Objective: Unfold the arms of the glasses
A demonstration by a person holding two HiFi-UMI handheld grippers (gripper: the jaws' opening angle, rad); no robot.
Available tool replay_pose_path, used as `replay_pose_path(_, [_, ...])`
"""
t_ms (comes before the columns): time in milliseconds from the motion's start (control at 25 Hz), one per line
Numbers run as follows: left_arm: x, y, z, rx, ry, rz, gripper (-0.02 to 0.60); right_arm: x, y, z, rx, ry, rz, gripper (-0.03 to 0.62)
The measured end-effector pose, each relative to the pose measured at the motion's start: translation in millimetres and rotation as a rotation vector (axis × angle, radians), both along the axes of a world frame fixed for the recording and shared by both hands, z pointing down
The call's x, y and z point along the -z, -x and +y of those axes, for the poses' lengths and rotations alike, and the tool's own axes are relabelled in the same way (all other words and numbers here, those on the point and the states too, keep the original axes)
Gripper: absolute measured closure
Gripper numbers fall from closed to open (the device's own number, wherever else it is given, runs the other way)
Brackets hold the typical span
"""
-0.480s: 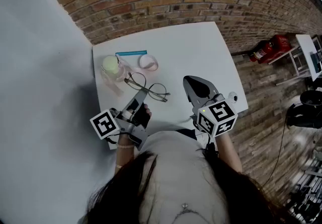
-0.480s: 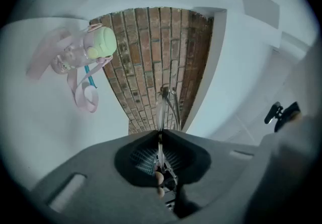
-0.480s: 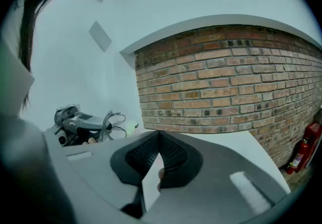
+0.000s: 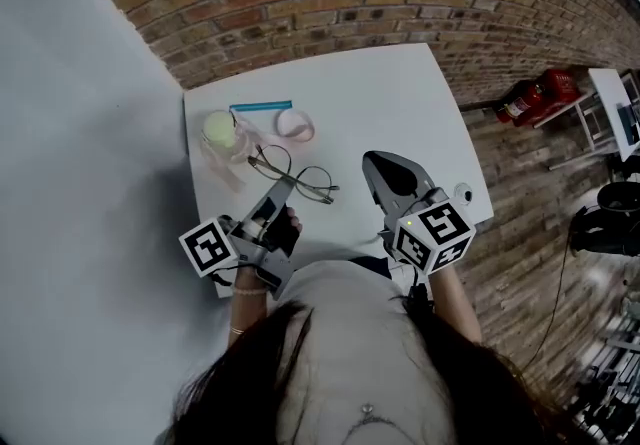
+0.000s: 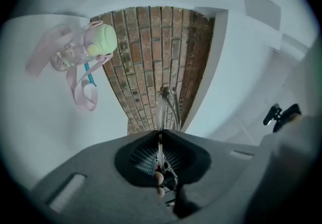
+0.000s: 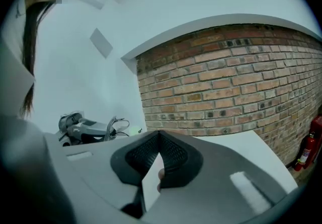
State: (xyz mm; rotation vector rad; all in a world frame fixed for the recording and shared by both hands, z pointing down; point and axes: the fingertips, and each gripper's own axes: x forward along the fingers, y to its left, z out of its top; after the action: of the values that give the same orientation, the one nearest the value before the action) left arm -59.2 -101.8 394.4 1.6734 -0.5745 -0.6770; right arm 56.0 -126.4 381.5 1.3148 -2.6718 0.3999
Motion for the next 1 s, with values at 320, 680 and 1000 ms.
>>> replay_pose_path(320, [-0.4,-0.6,0.2,-0.006,0.005,0.021,0.560,7.4,8.4,7.2,0.068,-0.020,-0.040,0.589])
replay_pose_path(680, [3.0,-0.7,1.0,-0.005,0.006,0.032,0.560,16.4,21.2,17.6,0.155,-0.035,-0.047,0.579])
replay_pose_path(1000, [1.5,0.8,-0.1,-0.009,0.009,0.049,0.560,17.6,28.7,23.6,0.209,-0.041,-0.068,0.566])
